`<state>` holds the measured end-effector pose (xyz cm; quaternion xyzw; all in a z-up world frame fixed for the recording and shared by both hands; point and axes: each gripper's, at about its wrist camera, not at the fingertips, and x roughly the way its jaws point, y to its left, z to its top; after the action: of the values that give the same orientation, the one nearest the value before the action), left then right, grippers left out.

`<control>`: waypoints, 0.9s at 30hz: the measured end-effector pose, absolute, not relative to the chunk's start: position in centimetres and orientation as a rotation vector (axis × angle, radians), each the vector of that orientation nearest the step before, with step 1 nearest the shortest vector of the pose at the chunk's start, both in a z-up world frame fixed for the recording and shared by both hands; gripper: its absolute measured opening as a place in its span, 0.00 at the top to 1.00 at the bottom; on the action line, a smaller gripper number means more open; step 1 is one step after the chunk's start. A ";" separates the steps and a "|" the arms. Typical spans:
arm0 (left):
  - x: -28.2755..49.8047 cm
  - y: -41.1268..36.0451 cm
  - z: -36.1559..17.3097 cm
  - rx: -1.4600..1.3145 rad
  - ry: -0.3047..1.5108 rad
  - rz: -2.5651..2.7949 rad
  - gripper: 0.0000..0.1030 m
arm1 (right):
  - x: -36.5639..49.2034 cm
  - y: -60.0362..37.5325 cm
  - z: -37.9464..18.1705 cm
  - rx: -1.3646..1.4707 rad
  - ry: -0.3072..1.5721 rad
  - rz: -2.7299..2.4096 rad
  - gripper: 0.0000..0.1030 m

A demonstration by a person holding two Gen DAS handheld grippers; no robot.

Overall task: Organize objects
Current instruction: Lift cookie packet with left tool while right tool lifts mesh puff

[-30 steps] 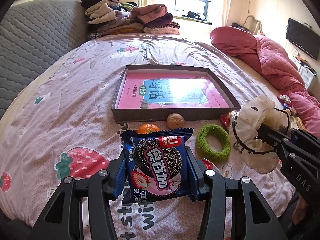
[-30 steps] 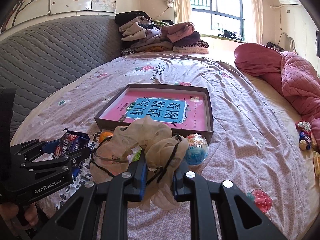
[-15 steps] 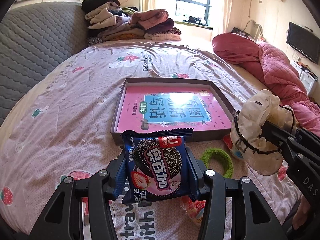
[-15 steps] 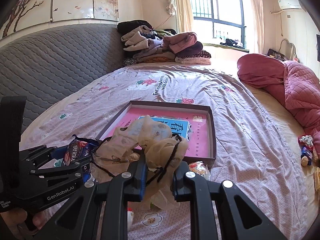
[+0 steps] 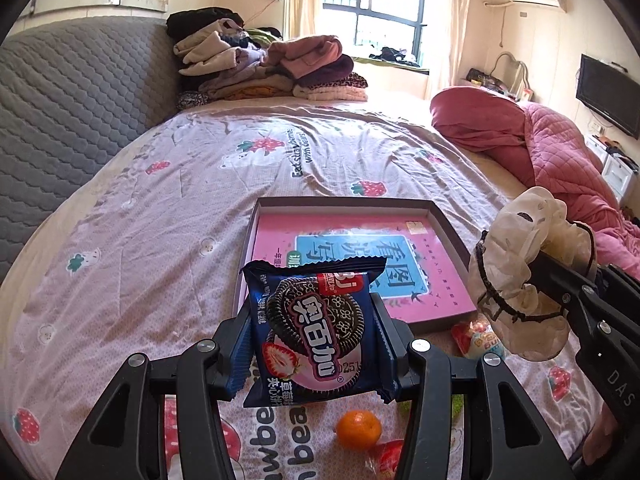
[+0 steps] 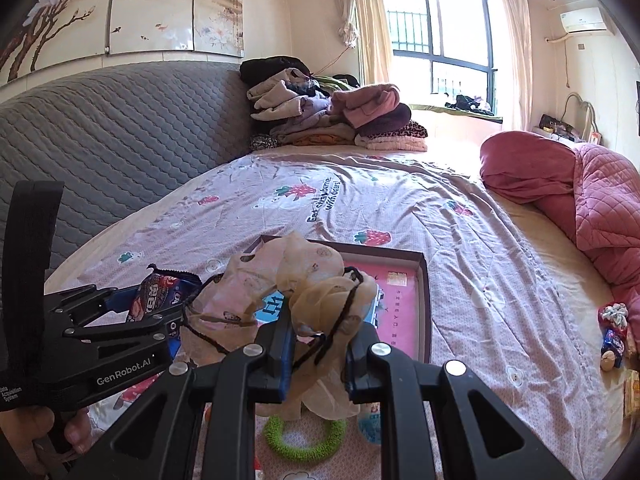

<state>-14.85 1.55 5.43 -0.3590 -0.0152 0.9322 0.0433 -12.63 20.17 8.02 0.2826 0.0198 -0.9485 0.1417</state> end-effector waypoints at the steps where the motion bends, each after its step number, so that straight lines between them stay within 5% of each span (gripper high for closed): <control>1: -15.1 1.6 5.7 -1.089 -0.043 2.855 0.49 | -12.9 20.2 8.2 0.809 0.062 -2.740 0.81; 27: -23.8 3.2 7.3 -1.101 0.017 2.869 0.49 | -19.2 21.1 10.7 0.712 0.094 -2.789 0.81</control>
<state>-23.83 3.19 7.32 -0.3581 0.0055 0.9330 0.0340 -19.17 21.11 10.72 0.2451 0.0323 -0.9602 0.1303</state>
